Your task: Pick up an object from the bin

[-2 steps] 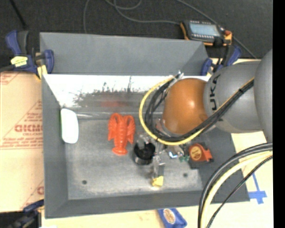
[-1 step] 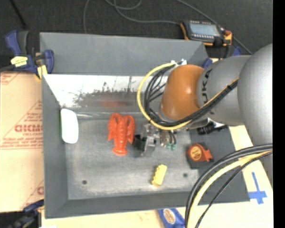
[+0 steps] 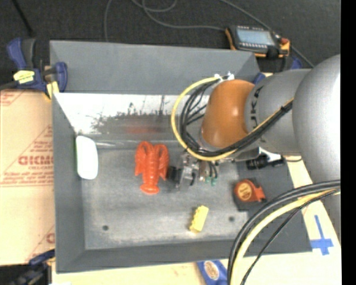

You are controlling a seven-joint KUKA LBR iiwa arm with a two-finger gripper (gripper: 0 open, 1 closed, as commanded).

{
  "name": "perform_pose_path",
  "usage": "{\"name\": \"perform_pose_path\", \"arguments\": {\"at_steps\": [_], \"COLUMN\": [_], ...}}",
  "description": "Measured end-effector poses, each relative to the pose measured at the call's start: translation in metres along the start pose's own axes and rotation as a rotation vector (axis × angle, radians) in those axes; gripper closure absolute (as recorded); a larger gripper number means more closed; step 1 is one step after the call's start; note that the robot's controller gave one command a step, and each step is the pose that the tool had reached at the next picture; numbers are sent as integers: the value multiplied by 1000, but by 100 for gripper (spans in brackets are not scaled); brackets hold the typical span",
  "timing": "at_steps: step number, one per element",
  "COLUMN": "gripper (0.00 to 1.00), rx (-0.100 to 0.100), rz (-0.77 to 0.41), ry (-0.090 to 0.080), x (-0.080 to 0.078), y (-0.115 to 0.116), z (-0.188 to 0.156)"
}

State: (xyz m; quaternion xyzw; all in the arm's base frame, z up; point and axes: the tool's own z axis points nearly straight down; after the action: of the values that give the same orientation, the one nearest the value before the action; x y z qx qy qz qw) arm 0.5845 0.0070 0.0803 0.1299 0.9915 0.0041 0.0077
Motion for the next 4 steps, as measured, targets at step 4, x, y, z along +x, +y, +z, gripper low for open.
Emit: {"name": "perform_pose_path", "arguments": {"at_steps": [4], "gripper": [100], "rx": [11], "rz": [-34], "ry": [18], "x": [2], "y": [-2], "z": [-49]}}
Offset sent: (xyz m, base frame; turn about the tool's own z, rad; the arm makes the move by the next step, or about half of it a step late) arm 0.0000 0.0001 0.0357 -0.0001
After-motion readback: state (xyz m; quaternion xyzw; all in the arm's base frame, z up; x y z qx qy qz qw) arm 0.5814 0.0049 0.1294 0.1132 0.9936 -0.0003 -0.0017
